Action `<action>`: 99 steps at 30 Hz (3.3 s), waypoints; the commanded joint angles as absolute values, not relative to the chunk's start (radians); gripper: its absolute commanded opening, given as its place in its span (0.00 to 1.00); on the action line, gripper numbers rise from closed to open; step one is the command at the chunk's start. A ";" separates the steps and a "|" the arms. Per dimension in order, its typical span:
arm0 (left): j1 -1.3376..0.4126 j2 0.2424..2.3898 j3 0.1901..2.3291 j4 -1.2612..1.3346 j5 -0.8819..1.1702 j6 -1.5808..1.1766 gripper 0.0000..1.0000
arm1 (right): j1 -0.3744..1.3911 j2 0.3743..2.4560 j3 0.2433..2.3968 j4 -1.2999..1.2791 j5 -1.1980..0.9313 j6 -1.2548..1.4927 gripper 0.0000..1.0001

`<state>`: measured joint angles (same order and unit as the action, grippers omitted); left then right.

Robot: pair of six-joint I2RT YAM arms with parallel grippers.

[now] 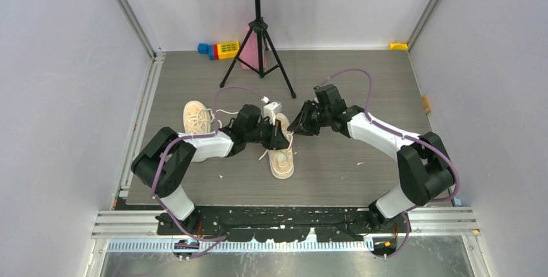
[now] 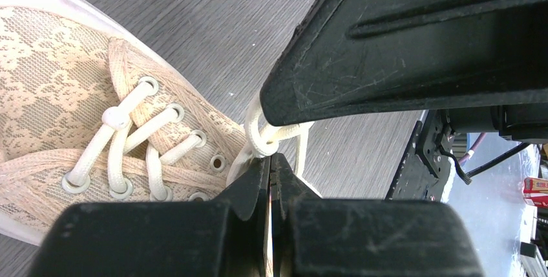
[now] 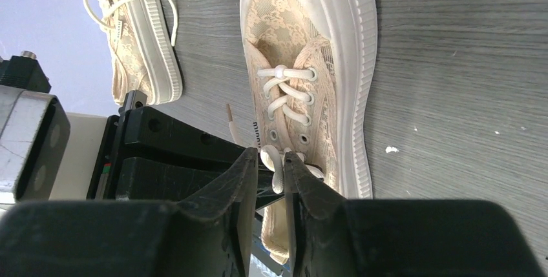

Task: Tie the shoes

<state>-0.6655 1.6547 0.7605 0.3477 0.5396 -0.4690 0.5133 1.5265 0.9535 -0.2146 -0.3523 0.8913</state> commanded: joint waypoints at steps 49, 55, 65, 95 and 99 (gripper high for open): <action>-0.619 1.764 0.759 0.571 0.677 -0.655 0.00 | 0.438 1.447 1.006 -0.342 -0.293 0.781 0.54; -0.618 1.751 0.761 0.544 0.675 -0.641 0.00 | 0.417 1.395 0.892 -0.311 -0.332 0.775 0.33; -0.617 1.731 0.762 0.509 0.674 -0.632 0.00 | 0.423 1.429 0.720 -0.037 -0.475 0.868 0.38; -0.610 1.732 0.758 0.511 0.685 -0.627 0.00 | 0.446 1.531 0.699 0.143 -0.560 0.950 0.37; -0.610 1.730 0.751 0.525 0.680 -0.632 0.00 | 0.449 1.557 0.679 0.204 -0.584 0.995 0.38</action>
<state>-0.6174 1.7611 0.7624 0.5068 0.6754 -0.6468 0.4397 1.5337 0.6933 0.1074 -0.5381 0.9455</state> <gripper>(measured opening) 0.009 0.376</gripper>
